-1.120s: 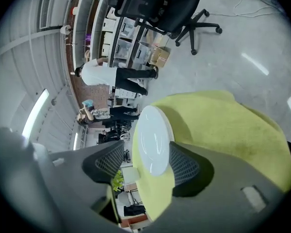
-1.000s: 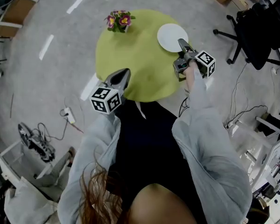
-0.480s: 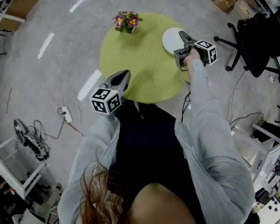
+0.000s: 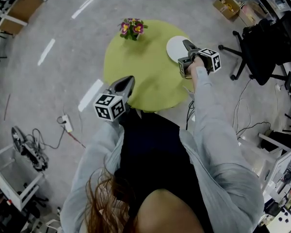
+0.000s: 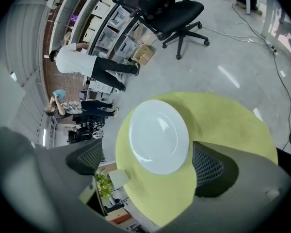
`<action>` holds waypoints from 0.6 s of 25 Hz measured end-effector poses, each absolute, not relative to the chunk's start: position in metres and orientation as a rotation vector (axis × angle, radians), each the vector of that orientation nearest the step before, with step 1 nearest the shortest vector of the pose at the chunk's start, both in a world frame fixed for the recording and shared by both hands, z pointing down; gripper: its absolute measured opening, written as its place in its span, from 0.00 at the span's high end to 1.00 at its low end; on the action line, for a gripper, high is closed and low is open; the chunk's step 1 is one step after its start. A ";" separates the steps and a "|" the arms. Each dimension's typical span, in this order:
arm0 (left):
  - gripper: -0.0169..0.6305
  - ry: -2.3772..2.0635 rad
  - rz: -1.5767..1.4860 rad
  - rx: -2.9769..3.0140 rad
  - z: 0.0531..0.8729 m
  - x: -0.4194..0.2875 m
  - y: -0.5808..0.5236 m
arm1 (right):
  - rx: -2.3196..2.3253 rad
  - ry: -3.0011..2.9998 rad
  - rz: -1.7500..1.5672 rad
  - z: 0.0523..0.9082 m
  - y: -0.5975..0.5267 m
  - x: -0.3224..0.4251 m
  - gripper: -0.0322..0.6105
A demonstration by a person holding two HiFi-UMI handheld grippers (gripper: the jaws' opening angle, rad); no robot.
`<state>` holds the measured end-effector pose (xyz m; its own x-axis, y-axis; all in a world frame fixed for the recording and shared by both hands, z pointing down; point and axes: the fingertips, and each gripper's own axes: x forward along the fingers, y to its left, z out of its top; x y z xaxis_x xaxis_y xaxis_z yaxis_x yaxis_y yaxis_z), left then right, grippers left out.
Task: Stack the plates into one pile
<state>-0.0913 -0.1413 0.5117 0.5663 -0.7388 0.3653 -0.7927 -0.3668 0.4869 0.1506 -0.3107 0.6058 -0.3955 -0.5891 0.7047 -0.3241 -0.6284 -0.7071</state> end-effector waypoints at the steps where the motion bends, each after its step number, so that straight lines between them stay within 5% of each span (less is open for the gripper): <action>1: 0.95 -1.221 0.109 2.174 0.511 -0.091 -0.142 | -1.600 1.261 -2.139 0.604 -0.309 0.150 0.05; 15: 0.95 -1.184 0.041 2.292 0.463 -0.060 -0.154 | -1.278 2.076 -1.770 0.487 -0.257 0.114 0.09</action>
